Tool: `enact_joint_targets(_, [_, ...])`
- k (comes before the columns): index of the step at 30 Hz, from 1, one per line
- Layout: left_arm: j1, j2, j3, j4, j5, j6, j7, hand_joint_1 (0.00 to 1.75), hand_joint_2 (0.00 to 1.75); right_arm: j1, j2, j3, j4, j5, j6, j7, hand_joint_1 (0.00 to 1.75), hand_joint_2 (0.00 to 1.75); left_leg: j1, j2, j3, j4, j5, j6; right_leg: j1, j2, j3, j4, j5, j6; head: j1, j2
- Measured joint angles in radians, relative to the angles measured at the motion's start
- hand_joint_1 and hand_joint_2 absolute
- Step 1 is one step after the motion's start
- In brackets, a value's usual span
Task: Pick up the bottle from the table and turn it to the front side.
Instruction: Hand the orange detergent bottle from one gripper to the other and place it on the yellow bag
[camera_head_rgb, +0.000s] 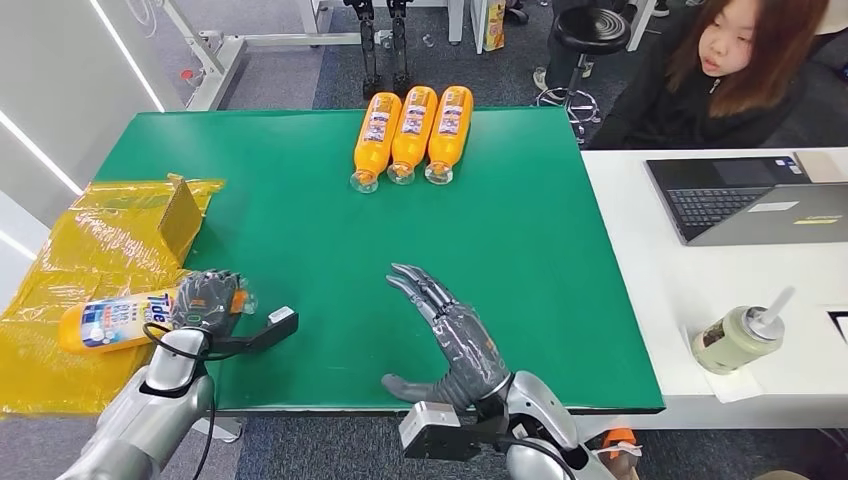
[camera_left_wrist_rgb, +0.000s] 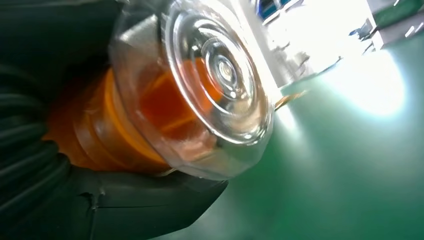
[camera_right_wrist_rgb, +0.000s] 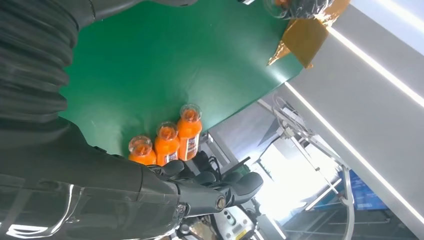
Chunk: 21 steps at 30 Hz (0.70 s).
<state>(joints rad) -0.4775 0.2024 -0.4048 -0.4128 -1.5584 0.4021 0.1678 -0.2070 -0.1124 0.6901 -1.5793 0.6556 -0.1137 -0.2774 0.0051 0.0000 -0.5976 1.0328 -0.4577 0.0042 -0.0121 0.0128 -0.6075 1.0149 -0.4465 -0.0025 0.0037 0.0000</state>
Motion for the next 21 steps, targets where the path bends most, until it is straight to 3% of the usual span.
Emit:
enact_joint_targets(1, [0.000, 0.011, -0.002, 0.014, -0.003, -0.001, 0.015, 1.75, 1.75, 0.001, 0.000, 0.000, 0.004, -0.004, 0.000, -0.006, 0.00, 1.75, 0.000, 0.000, 0.000, 0.000, 0.000, 0.000, 0.000, 0.000, 0.000, 0.000, 0.000, 0.000, 0.000, 0.000])
enact_joint_targets(5, [-0.001, 0.046, -0.022, 0.051, -0.005, -0.002, 0.056, 0.00, 1.75, 0.003, -0.003, 0.000, 0.023, -0.010, 0.001, -0.029, 0.00, 1.75, 0.000, 0.000, 0.000, 0.000, 0.000, 0.000, 0.000, 0.000, 0.000, 0.000, 0.000, 0.000, 0.000, 0.000])
enact_joint_targets(12, [-0.001, 0.075, -0.031, 0.068, 0.008, 0.047, 0.070, 0.00, 1.75, 0.004, -0.005, 0.000, 0.058, -0.025, 0.000, -0.054, 0.00, 1.75, 0.000, 0.000, 0.001, 0.000, 0.000, 0.000, 0.000, 0.000, 0.001, 0.000, 0.001, -0.001, 0.000, 0.000])
enact_joint_targets(21, [0.016, 0.070, -0.033, 0.064, -0.009, 0.205, 0.073, 0.00, 1.75, 0.004, -0.007, 0.000, 0.092, -0.029, -0.002, -0.061, 0.00, 1.75, 0.000, 0.000, 0.000, 0.000, 0.001, -0.001, 0.000, 0.000, 0.000, 0.000, 0.001, -0.002, 0.000, 0.000])
